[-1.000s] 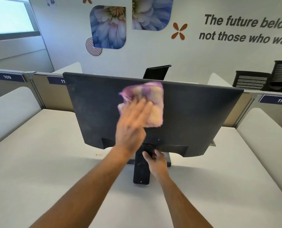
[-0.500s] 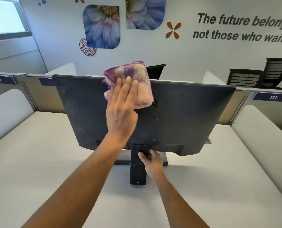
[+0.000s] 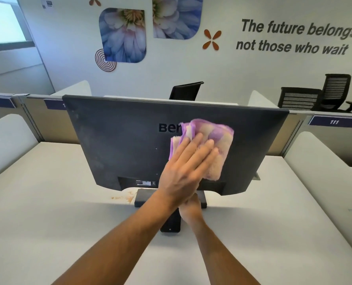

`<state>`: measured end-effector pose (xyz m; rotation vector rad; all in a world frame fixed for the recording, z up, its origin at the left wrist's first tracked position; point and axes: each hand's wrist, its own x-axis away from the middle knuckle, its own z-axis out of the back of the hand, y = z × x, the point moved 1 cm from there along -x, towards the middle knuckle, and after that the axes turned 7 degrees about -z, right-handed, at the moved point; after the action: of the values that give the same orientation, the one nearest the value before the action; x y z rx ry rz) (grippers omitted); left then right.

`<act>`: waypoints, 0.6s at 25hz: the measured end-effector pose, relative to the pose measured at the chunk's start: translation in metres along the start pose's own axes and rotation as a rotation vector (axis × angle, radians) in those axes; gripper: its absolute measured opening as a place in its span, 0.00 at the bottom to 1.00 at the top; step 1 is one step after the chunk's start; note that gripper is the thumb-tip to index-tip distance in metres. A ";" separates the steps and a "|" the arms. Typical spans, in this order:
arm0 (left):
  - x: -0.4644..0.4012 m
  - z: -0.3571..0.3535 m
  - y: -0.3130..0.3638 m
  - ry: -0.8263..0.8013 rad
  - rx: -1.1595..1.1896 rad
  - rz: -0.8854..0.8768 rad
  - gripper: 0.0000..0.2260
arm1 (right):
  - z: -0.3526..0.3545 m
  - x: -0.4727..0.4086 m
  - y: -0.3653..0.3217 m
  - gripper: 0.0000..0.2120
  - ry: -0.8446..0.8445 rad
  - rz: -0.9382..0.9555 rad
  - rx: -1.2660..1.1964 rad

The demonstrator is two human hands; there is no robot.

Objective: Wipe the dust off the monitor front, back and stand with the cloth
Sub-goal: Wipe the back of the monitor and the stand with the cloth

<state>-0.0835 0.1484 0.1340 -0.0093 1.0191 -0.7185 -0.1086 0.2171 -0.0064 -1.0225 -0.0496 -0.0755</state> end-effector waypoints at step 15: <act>0.070 0.063 -0.140 0.136 -0.277 0.807 0.30 | -0.006 -0.012 0.017 0.10 -0.087 -0.121 -0.129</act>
<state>-0.0879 -0.0184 0.1603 0.2023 1.1299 0.1601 -0.1187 0.2207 -0.0249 -1.1514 -0.1880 -0.1457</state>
